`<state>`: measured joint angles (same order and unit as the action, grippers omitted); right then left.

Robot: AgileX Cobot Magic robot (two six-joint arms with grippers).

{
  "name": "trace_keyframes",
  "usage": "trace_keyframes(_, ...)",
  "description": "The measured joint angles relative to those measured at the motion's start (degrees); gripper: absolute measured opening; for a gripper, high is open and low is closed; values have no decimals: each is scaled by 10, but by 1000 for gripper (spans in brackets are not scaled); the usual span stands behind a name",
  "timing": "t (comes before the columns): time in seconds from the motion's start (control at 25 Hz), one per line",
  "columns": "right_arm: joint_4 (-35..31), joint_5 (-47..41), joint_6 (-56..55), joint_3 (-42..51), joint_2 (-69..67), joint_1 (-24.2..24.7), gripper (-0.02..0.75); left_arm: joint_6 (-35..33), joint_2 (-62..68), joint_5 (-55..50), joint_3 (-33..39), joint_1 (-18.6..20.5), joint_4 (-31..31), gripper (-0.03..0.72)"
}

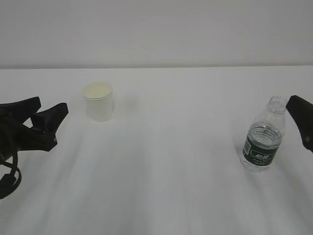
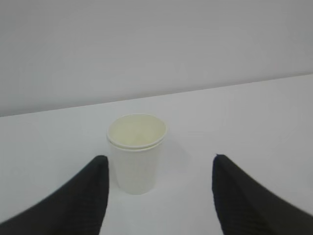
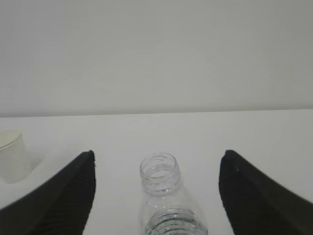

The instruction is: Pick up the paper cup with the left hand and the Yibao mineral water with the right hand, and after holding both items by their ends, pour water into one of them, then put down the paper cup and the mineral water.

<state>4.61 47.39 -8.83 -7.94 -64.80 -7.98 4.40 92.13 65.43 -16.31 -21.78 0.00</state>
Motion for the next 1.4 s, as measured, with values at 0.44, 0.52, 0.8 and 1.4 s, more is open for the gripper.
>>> trace_keyframes(0.44, 48, 106, -2, 20, -128, 0, 593, 0, 0, 0, 0, 0, 0, 468)
trace_keyframes(0.52, 56, 144, -2, 20, -170, 0, 594, 0, 0, 0, 0, 0, 0, 468)
trace_keyframes(0.8, 31, 172, 4, 22, -270, 0, 593, -1, 0, 0, 0, 0, 0, 467)
trace_keyframes(1.4, -36, 179, 96, 39, -222, 0, 593, -5, 0, 0, 0, 0, 0, 508)
